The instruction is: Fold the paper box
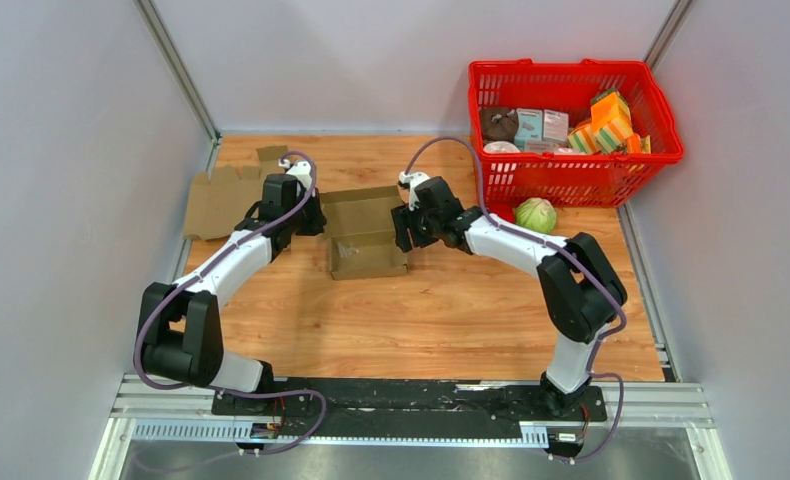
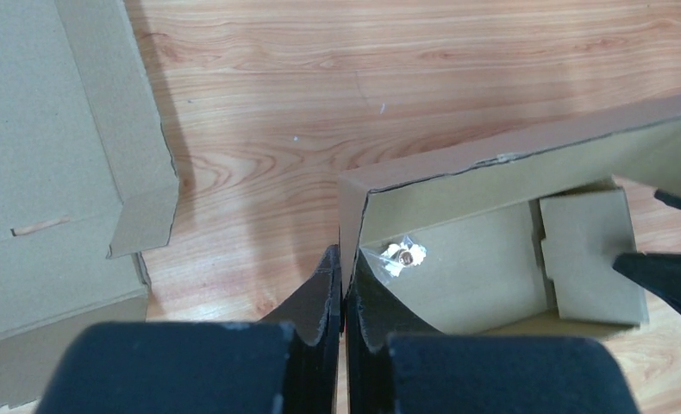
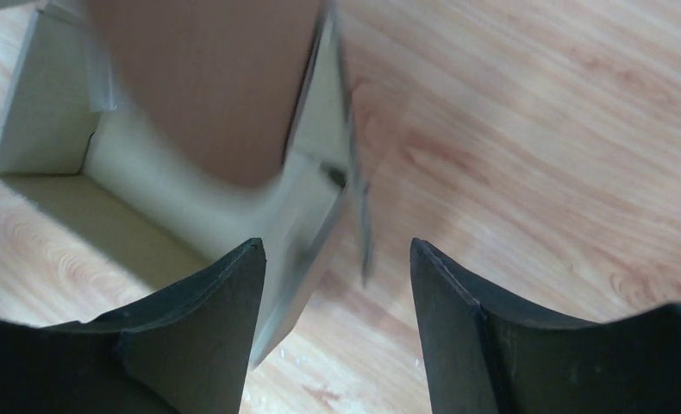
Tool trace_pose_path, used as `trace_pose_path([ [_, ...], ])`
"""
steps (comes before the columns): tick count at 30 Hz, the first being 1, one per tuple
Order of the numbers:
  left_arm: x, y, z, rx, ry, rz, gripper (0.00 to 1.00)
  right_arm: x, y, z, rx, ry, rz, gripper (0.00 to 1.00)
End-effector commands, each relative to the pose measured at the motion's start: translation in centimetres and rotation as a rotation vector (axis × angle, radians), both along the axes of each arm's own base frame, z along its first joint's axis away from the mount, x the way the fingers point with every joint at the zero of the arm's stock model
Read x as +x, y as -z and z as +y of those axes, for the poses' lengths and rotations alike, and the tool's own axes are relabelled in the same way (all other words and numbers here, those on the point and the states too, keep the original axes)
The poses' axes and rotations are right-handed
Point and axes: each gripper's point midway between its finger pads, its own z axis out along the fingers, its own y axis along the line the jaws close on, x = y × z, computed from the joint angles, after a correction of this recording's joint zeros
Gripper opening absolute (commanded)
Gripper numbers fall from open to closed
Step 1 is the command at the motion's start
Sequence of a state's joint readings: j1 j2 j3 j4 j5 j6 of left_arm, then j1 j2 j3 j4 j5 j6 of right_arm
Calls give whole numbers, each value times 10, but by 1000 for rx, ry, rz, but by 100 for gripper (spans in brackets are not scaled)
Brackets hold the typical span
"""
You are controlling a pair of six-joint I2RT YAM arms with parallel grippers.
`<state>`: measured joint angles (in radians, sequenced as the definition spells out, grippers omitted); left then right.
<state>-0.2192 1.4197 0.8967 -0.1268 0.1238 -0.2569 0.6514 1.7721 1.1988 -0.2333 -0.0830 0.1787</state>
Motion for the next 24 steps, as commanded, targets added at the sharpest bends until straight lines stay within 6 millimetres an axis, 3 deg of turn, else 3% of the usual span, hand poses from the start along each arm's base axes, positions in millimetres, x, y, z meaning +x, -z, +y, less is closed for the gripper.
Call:
trace_pose_path([
  [1, 8, -20, -6, -29, 18, -70, 3, 33, -6, 15, -51, 7, -114, 64],
  [5, 7, -22, -6, -30, 17, -74, 2, 40, -3, 19, -133, 5, -120, 53],
  [10, 4, -27, -9, -30, 12, -82, 0, 23, 10, 19, -159, -8, -92, 54],
  [15, 0, -28, -13, -3, -8, -90, 0, 8, 26, 4, -193, 14, -68, 53],
  [17, -1, -27, -14, -5, -20, -90, 0, 6, 31, 3, -201, 5, -55, 45],
  [21, -3, -26, -16, -30, -48, -85, 0, 3, 36, 5, -223, -2, -55, 42],
  [24, -5, -28, -17, -26, -54, -92, 0, 5, 37, 4, -289, -2, -77, 29],
])
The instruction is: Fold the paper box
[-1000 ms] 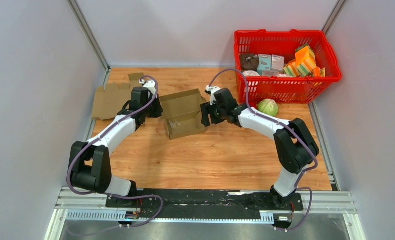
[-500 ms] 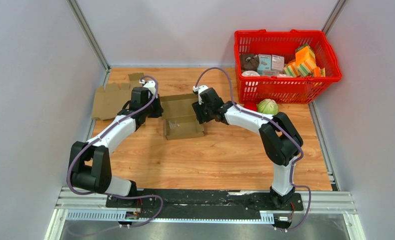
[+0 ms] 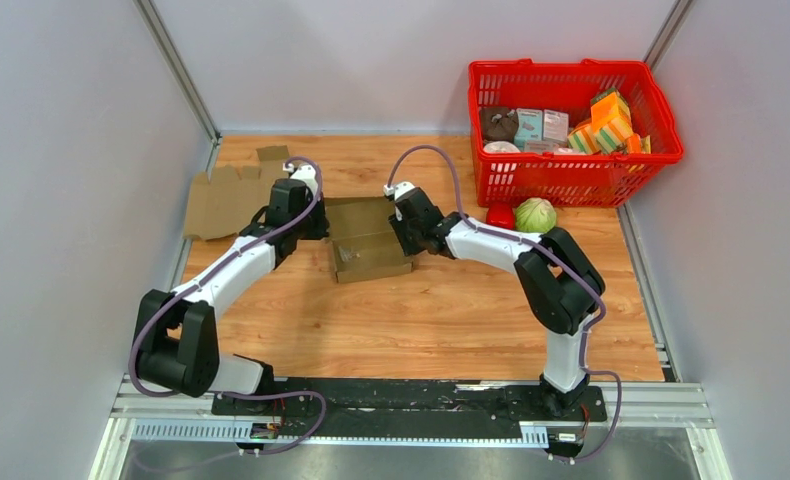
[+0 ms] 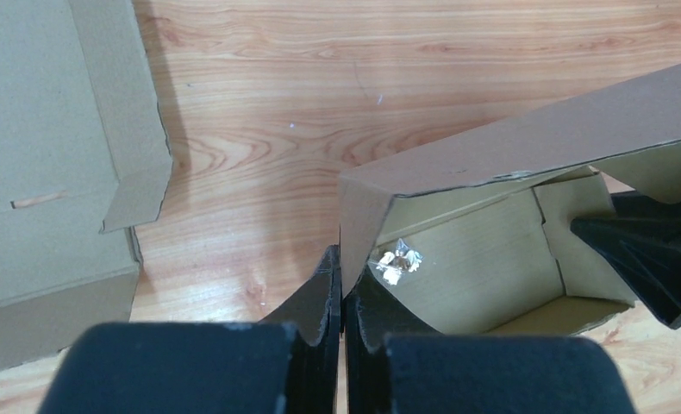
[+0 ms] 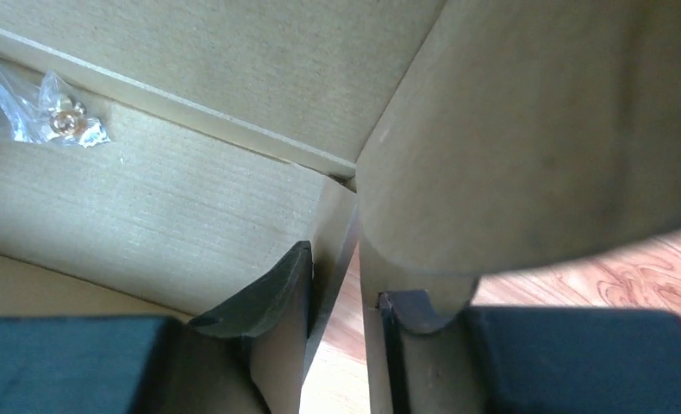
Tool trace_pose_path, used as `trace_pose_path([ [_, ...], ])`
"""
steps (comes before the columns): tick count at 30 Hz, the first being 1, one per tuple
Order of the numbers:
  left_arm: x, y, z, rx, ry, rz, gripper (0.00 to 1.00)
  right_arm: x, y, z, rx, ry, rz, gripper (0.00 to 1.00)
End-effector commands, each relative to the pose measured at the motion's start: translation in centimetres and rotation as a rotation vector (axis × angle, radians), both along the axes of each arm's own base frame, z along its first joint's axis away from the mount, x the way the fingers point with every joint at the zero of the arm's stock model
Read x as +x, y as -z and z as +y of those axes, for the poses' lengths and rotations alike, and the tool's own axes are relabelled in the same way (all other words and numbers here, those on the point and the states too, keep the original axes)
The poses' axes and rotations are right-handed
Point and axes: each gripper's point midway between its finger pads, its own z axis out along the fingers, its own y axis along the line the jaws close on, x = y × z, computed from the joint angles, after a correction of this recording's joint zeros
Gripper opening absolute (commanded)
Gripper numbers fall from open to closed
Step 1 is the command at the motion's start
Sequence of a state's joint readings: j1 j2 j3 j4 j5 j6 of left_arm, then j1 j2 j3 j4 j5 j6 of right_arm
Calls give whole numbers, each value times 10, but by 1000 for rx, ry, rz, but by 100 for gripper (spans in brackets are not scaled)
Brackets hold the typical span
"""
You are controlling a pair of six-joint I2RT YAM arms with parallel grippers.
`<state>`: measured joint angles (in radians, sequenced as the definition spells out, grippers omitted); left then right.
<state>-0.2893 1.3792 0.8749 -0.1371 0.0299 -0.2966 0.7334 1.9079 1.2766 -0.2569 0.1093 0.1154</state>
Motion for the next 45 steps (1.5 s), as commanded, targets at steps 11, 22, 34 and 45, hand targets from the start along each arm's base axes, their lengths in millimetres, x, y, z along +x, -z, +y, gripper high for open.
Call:
trace_pose_path([
  [11, 0, -21, -17, -117, -50, -58, 0, -26, 42, -29, -686, 79, -239, 0],
  [22, -4, -20, -16, -96, -35, -50, 0, -34, -9, -3, -245, 40, -135, 55],
  [34, -12, -18, -19, -27, 77, -50, 8, -52, -70, -41, 145, -84, -81, 71],
  [45, -13, -19, -21, -21, 102, -42, 25, -8, -100, -62, 204, -22, -161, 72],
])
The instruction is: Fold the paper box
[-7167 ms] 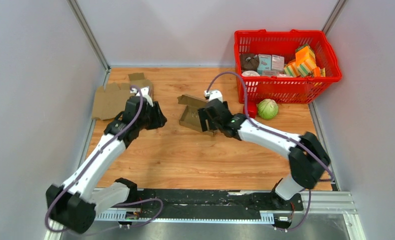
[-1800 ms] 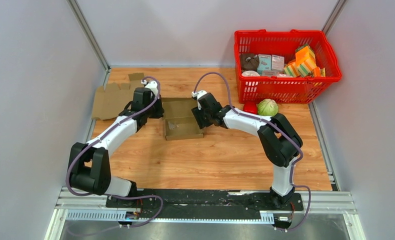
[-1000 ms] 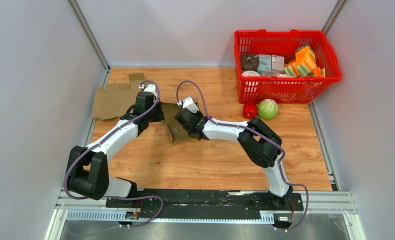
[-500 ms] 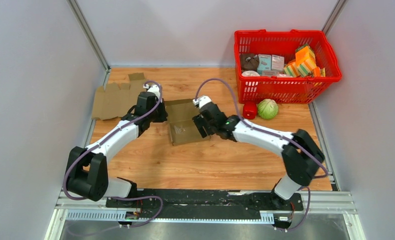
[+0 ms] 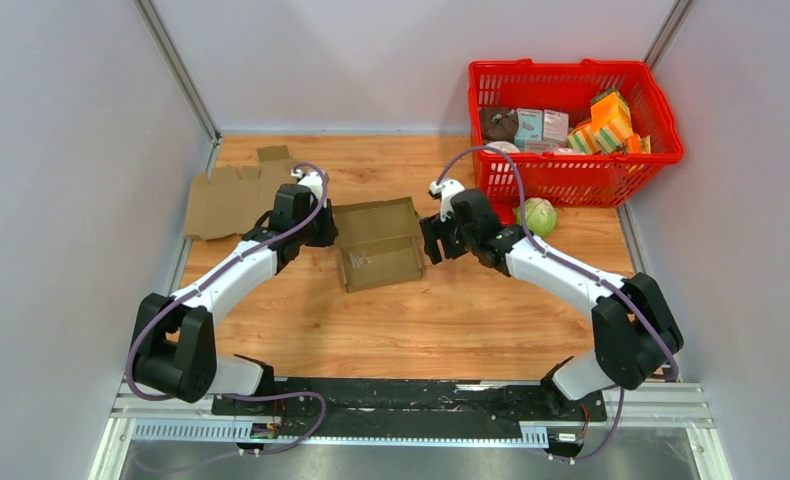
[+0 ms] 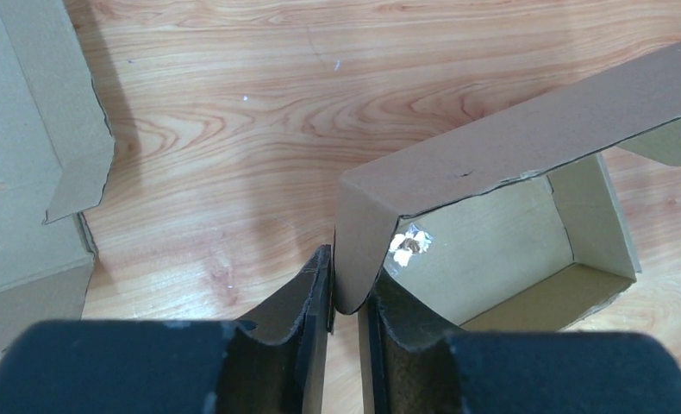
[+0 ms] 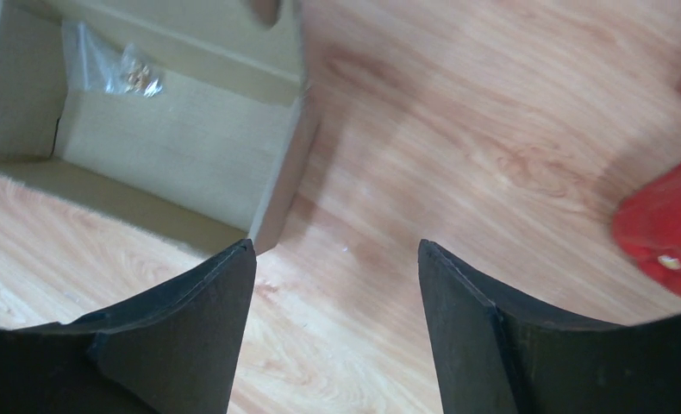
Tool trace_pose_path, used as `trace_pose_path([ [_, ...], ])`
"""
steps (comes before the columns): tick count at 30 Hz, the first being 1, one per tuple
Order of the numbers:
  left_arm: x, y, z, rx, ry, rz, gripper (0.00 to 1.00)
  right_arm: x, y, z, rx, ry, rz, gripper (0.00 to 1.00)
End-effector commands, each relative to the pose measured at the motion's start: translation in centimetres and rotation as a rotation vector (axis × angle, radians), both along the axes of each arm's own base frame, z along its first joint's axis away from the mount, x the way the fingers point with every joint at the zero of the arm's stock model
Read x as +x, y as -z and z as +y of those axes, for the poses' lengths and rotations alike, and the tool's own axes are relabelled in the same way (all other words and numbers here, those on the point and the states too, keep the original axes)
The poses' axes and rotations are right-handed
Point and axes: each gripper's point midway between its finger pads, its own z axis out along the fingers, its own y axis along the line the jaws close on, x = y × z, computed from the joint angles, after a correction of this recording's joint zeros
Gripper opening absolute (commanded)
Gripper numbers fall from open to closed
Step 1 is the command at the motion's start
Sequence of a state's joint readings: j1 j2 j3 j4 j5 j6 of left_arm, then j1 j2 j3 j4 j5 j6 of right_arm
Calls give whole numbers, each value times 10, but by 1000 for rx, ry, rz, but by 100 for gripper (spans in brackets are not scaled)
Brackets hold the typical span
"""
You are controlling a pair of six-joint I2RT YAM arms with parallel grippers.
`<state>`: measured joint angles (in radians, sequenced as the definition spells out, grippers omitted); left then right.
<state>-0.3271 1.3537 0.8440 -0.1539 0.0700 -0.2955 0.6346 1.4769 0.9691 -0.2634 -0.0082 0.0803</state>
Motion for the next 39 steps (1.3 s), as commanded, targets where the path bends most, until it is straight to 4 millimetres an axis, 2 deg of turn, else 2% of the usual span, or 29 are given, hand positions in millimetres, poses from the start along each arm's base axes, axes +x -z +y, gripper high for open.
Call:
trace_pose_path([
  [1, 6, -26, -5, -9, 37, -73, 26, 41, -37, 8, 78, -23, -103, 72],
  [2, 4, -25, -5, -6, 39, -62, 25, 46, -40, 9, 68, -27, -114, 72],
  [3, 5, -27, -5, -6, 41, -65, 25, 56, -51, 10, 76, -31, -137, 72],
  [5, 5, -28, -5, -4, 45, -65, 24, 61, -49, 21, 93, -96, -123, 71],
  [6, 5, -28, -6, -3, 47, -65, 22, 70, -61, 27, 117, -112, -144, 69],
  [7, 5, -30, -6, -4, 49, -68, 17, 67, -52, 35, 126, -155, -98, 67],
  [10, 3, -29, -8, -17, 53, -50, 10, 61, -54, 52, 171, -234, -57, 63],
  [14, 1, -32, -10, -35, 50, -53, 8, 56, -40, 61, 169, -252, -27, 61],
  [17, 0, -32, -11, -32, 47, -64, 8, 69, -39, 57, 157, -182, -73, 43],
  [18, -1, -33, -14, -27, 50, -70, 7, 69, -41, 57, 168, -148, -73, 29],
  [19, 0, -34, -14, -11, 34, -86, 6, 76, -44, 54, 157, -110, -114, 24],
  [20, 1, -35, -16, -2, 30, -96, 6, 74, -41, 53, 148, -90, -117, 17],
  [21, -2, -37, -24, -1, 36, -103, 4, 72, -45, 56, 145, -70, -135, 4],
  [22, 3, -40, -21, 22, -12, -133, 1, 77, -47, 53, 138, -31, -167, 0],
  [24, -1, -41, -32, 19, -26, -169, 1, 73, -40, 50, 131, 52, -184, 0],
  [25, 6, -47, -30, 20, -70, -219, 1, 75, -44, 49, 143, 84, -204, 0],
  [26, 3, -40, -32, 28, -75, -221, 1, 77, -47, 50, 152, 116, -227, 0],
  [28, 8, -45, -36, 18, -127, -281, 1, 78, -42, 49, 165, 208, -234, 0],
  [30, 8, -35, -33, 8, -171, -268, 0, 74, -32, 46, 164, 285, -238, 0],
  [33, 5, -31, -32, -4, -220, -277, 1, 72, -29, 43, 162, 355, -275, 0],
  [36, 3, -37, -38, -56, -240, -270, 2, 67, -30, 41, 164, 390, -324, 0],
  [37, -1, -34, -38, -45, -243, -234, 1, 65, -28, 39, 157, 401, -327, 0],
  [39, 0, -49, -48, -76, -245, -227, 1, 62, -38, 37, 177, 422, -363, 0],
])
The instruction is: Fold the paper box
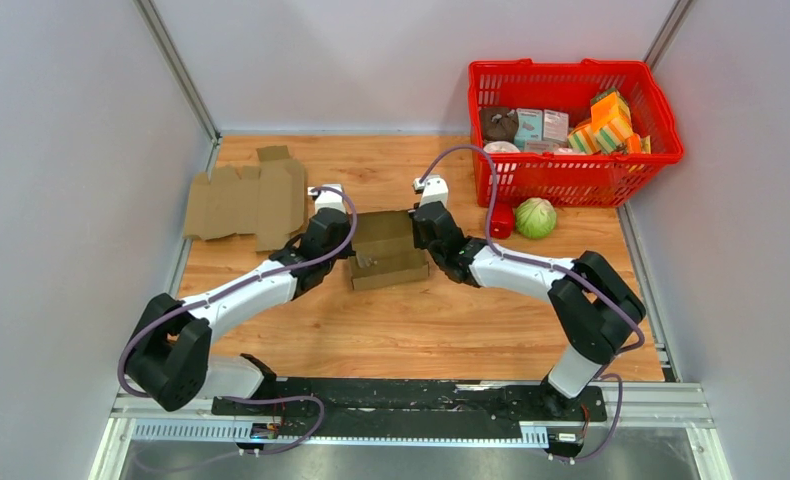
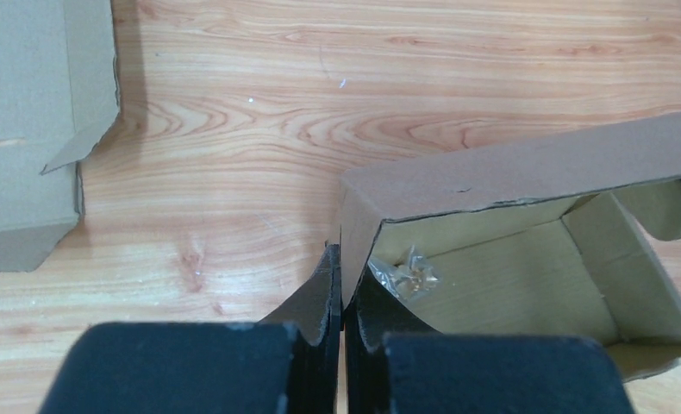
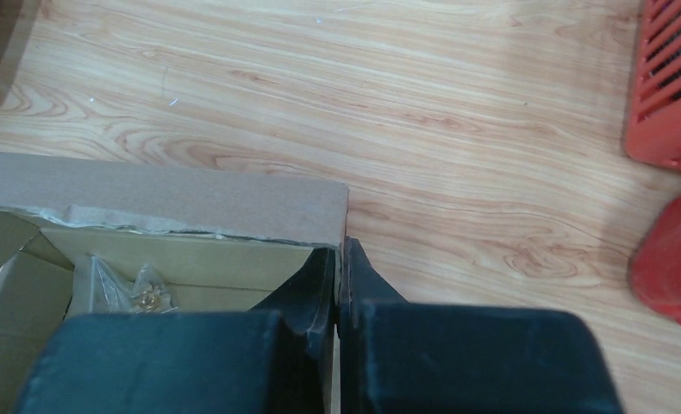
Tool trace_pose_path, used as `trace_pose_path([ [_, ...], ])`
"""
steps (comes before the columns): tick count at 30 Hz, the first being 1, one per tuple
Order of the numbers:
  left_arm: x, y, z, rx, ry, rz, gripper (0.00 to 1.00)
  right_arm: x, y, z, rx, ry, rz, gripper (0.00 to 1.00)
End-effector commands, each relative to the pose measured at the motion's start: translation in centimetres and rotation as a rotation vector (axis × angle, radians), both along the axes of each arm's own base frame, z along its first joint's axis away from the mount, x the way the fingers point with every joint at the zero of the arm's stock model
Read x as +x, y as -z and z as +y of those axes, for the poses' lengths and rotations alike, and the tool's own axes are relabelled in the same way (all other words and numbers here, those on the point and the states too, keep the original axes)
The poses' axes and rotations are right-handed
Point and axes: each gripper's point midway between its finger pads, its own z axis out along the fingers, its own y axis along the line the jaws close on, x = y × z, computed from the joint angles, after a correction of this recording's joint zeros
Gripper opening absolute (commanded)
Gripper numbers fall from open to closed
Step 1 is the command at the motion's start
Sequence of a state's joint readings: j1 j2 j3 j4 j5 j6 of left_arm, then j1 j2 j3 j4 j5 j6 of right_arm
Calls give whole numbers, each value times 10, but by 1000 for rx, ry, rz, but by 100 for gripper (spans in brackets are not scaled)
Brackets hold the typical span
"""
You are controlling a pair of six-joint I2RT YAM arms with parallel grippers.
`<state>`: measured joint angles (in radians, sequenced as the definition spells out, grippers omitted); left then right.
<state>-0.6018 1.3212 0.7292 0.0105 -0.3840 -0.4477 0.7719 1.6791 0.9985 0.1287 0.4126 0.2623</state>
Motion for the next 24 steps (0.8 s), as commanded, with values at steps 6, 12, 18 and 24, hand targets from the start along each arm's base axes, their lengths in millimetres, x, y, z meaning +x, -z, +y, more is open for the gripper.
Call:
trace_pose_path([
  [6, 2, -46, -36, -168, -49, -53, 6, -10, -43, -12, 139, 122, -181, 0],
  [12, -4, -32, -45, -126, -51, -59, 6, -24, -38, -17, 184, 130, -233, 0],
  [18, -5, -20, -47, -129, -100, -81, 8, -31, -37, -24, 185, 154, -270, 2],
  [24, -10, -15, -53, -73, -117, -106, 8, -39, -28, -28, 186, 163, -270, 3],
])
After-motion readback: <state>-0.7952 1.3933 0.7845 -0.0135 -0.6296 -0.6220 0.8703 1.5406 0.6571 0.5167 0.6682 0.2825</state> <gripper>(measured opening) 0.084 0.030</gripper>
